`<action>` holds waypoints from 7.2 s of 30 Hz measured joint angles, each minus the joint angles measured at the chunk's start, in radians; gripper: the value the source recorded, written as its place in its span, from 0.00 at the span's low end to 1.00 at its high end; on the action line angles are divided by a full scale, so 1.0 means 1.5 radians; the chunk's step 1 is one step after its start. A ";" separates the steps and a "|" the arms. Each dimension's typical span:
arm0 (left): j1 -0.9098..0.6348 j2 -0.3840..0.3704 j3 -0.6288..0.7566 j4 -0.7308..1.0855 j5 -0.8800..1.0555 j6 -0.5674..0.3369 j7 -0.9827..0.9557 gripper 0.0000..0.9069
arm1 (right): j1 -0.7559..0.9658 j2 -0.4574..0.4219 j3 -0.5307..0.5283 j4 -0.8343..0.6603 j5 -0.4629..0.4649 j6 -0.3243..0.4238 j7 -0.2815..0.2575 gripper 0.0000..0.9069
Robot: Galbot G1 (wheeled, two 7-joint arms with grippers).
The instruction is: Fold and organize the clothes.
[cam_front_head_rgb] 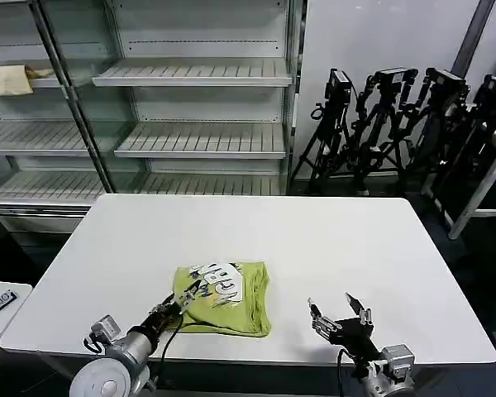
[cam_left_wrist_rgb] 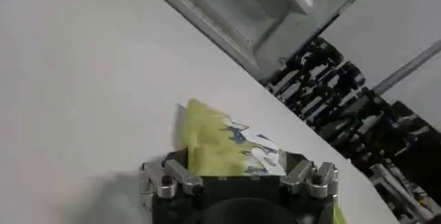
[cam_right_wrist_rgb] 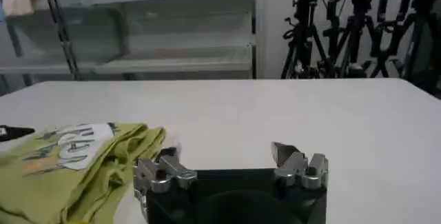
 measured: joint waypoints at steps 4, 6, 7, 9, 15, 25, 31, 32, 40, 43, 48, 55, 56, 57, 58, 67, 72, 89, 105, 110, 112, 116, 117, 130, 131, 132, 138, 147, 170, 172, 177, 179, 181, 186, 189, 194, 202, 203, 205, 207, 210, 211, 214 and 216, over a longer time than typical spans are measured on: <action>-0.005 -0.001 0.001 0.005 -0.011 0.001 0.000 0.13 | -0.006 0.001 0.004 0.004 -0.001 0.000 0.001 1.00; -0.006 -0.002 0.002 0.007 -0.013 0.001 0.001 0.04 | -0.009 0.003 0.005 0.006 -0.001 -0.001 0.002 1.00; -0.006 -0.003 0.002 0.008 -0.014 0.000 0.001 0.04 | -0.010 0.004 0.005 0.007 -0.002 -0.001 0.002 1.00; -0.007 -0.005 0.002 0.012 -0.017 -0.004 0.003 0.04 | -0.013 0.005 0.005 0.010 -0.004 -0.001 0.003 1.00; -0.002 -0.011 0.002 0.018 -0.024 -0.014 0.007 0.04 | -0.019 0.005 0.008 0.015 -0.006 -0.002 0.004 1.00; -0.002 -0.030 -0.001 0.019 -0.044 -0.024 0.008 0.04 | -0.031 0.005 0.013 0.026 -0.010 -0.002 0.004 1.00; -0.002 -0.041 -0.009 0.015 -0.059 -0.032 0.011 0.04 | -0.038 0.006 0.019 0.032 -0.010 -0.002 0.004 1.00; -0.001 -0.042 -0.010 0.014 -0.061 -0.033 0.011 0.04 | -0.039 0.006 0.020 0.033 -0.010 -0.002 0.004 1.00; 0.006 -0.054 -0.026 -0.003 -0.085 -0.039 0.012 0.04 | -0.047 0.010 0.026 0.040 -0.010 -0.002 0.004 1.00; 0.009 -0.052 -0.036 -0.011 -0.096 -0.039 0.010 0.04 | -0.047 0.012 0.028 0.043 -0.010 -0.002 0.004 1.00; 0.018 -0.039 -0.065 -0.017 -0.105 -0.034 0.004 0.04 | -0.044 0.014 0.027 0.044 -0.010 -0.001 0.004 1.00; 0.032 0.018 -0.151 -0.003 -0.097 -0.020 0.001 0.04 | -0.034 0.017 0.017 0.044 -0.007 -0.001 0.003 1.00; 0.034 0.031 -0.169 0.002 -0.092 -0.016 0.002 0.04 | -0.032 0.017 0.016 0.044 -0.006 -0.001 0.003 1.00; 0.036 0.044 -0.186 0.006 -0.087 -0.012 0.003 0.04 | -0.029 0.017 0.013 0.044 -0.005 -0.001 0.003 1.00; 0.038 0.058 -0.206 0.011 -0.081 -0.008 0.006 0.04 | -0.026 0.017 0.010 0.044 -0.004 -0.001 0.003 1.00; 0.053 0.229 -0.399 0.022 -0.009 0.041 0.055 0.04 | 0.003 0.022 -0.016 0.041 -0.001 -0.001 0.003 1.00; 0.071 0.291 -0.429 -0.018 0.064 0.052 0.078 0.04 | 0.005 0.028 -0.025 0.039 -0.007 0.003 -0.002 1.00; 0.009 0.164 -0.005 -0.018 0.570 -0.028 0.094 0.06 | -0.030 0.051 -0.033 0.027 -0.051 0.012 -0.007 1.00; -0.171 0.054 0.234 0.036 0.583 -0.022 0.058 1.00 | -0.057 0.079 -0.021 0.025 -0.083 0.014 -0.008 1.00; -0.199 0.027 0.249 0.041 0.549 -0.038 0.057 1.00 | -0.060 0.081 -0.014 0.027 -0.088 0.014 -0.008 1.00; -0.203 0.022 0.254 0.041 0.533 -0.048 0.061 1.00 | -0.060 0.082 -0.012 0.029 -0.091 0.014 -0.007 1.00; -0.199 0.011 0.253 0.035 0.515 -0.065 0.064 1.00 | -0.056 0.080 -0.012 0.034 -0.097 0.013 -0.008 1.00; -0.196 0.009 0.249 0.032 0.512 -0.069 0.063 1.00 | -0.055 0.080 -0.012 0.034 -0.099 0.013 -0.008 1.00; -0.071 0.008 0.086 -0.052 0.507 -0.112 0.025 1.00 | 0.038 0.082 -0.062 0.009 -0.099 -0.009 -0.020 1.00; -0.056 0.006 0.070 -0.059 0.507 -0.115 0.023 1.00 | 0.058 0.085 -0.074 0.000 -0.093 -0.014 -0.022 1.00; -0.039 0.004 0.051 -0.066 0.508 -0.119 0.021 1.00 | 0.077 0.088 -0.086 -0.010 -0.087 -0.019 -0.022 1.00; 0.040 -0.015 -0.025 -0.103 0.516 -0.130 0.015 1.00 | 0.219 0.116 -0.167 -0.099 -0.042 -0.055 -0.036 1.00; 0.108 -0.044 -0.088 -0.143 0.520 -0.138 0.012 1.00 | 0.419 0.177 -0.269 -0.263 0.027 -0.110 -0.092 1.00; 0.150 -0.072 -0.119 -0.149 0.516 -0.149 0.010 1.00 | 0.610 0.274 -0.306 -0.565 0.177 -0.151 -0.252 0.00; 0.150 -0.072 -0.120 -0.149 0.514 -0.149 0.010 1.00 | 0.611 0.278 -0.301 -0.577 0.192 -0.152 -0.255 0.00; 0.148 -0.073 -0.118 -0.148 0.512 -0.149 0.010 1.00 | 0.612 0.288 -0.282 -0.602 0.235 -0.154 -0.257 0.00; 0.148 -0.074 -0.117 -0.148 0.511 -0.149 0.010 1.00 | 0.610 0.290 -0.271 -0.611 0.254 -0.155 -0.256 0.00; 0.147 -0.075 -0.114 -0.147 0.511 -0.149 0.010 1.00 | 0.608 0.292 -0.260 -0.617 0.276 -0.157 -0.254 0.00; 0.146 -0.079 -0.107 -0.147 0.511 -0.150 0.010 1.00 | 0.601 0.289 -0.232 -0.628 0.334 -0.159 -0.245 0.00; 0.148 -0.081 -0.102 -0.147 0.511 -0.149 0.011 1.00 | 0.595 0.285 -0.215 -0.630 0.372 -0.160 -0.237 0.00; 0.153 -0.086 -0.094 -0.149 0.511 -0.150 0.012 1.00 | 0.584 0.270 -0.189 -0.627 0.435 -0.161 -0.226 1.00; 0.154 -0.098 -0.076 -0.156 0.520 -0.150 0.013 1.00 | 0.562 0.242 -0.161 -0.592 0.495 -0.160 -0.220 1.00; 0.155 -0.099 -0.074 -0.157 0.521 -0.150 0.013 1.00 | 0.558 0.238 -0.158 -0.582 0.499 -0.159 -0.219 1.00; 0.157 -0.100 -0.069 -0.159 0.523 -0.150 0.014 1.00 | 0.547 0.227 -0.151 -0.557 0.504 -0.158 -0.216 1.00; 0.160 -0.100 -0.066 -0.161 0.526 -0.152 0.014 1.00 | 0.533 0.212 -0.142 -0.527 0.507 -0.155 -0.210 1.00; 0.164 -0.101 -0.063 -0.162 0.529 -0.157 0.015 1.00 | 0.509 0.191 -0.127 -0.483 0.514 -0.152 -0.201 1.00; 0.166 -0.102 -0.063 -0.163 0.530 -0.158 0.015 1.00 | 0.501 0.184 -0.122 -0.469 0.516 -0.152 -0.197 1.00; 0.171 -0.105 -0.061 -0.166 0.533 -0.161 0.015 1.00 | 0.470 0.163 -0.105 -0.425 0.527 -0.151 -0.185 1.00; 0.175 -0.106 -0.058 -0.168 0.536 -0.162 0.015 1.00 | 0.443 0.148 -0.094 -0.393 0.534 -0.150 -0.178 1.00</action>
